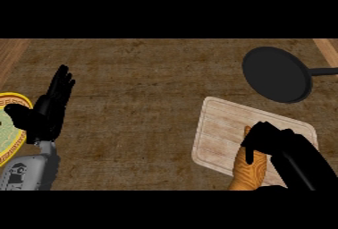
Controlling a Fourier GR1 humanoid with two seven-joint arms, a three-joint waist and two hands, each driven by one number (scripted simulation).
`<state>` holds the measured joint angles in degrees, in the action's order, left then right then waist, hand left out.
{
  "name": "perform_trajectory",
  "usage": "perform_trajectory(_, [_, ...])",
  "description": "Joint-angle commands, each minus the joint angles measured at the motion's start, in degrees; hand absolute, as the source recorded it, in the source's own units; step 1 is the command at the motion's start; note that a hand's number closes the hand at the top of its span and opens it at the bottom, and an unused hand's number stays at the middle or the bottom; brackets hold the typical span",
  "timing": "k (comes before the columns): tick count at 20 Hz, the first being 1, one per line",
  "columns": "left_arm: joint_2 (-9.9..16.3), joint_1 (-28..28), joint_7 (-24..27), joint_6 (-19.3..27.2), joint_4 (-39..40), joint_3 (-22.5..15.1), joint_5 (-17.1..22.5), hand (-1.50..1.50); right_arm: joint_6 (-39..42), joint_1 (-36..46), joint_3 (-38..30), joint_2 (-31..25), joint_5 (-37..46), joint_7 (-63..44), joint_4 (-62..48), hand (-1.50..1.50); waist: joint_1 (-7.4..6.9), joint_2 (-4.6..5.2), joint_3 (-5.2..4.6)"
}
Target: Pick the croissant from the cutting board and place it in the pan
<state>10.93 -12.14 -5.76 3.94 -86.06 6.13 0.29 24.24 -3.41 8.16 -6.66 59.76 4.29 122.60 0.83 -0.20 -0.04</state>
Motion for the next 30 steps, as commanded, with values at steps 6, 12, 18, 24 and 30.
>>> perform_trajectory(6, [0.3, -1.4, -0.3, -0.7, 0.8, -0.1, -0.1, 0.00, 3.9, 15.7, -20.4, 5.8, -19.6, -6.3, -10.2, 1.50, -1.24, 0.43, 0.08])
perform_trajectory(12, [1.5, -2.3, -2.6, -2.3, -0.4, 1.0, 1.4, 0.00, -2.1, 29.3, -30.0, -5.3, -20.2, -0.6, -30.9, 1.50, -1.60, 0.38, 0.06])
perform_trajectory(18, [-2.0, -2.9, 1.0, -1.0, 2.2, -1.5, -0.1, 0.00, -13.0, 38.5, -34.6, -15.1, -15.7, 12.0, -57.6, 1.50, -3.45, 1.25, 0.15])
perform_trajectory(24, [-0.8, -3.2, -0.3, -1.8, 0.7, -2.1, -0.7, 0.00, -26.4, 43.7, -35.5, -20.6, -8.9, 18.8, -76.2, 1.50, -4.79, 1.68, 0.26])
perform_trajectory(30, [-2.7, -4.7, 0.9, -0.7, 1.8, -2.9, -1.2, 0.00, -33.4, 48.5, -38.0, -22.8, -9.2, 25.2, -90.5, 1.50, -6.10, 2.39, 0.40])
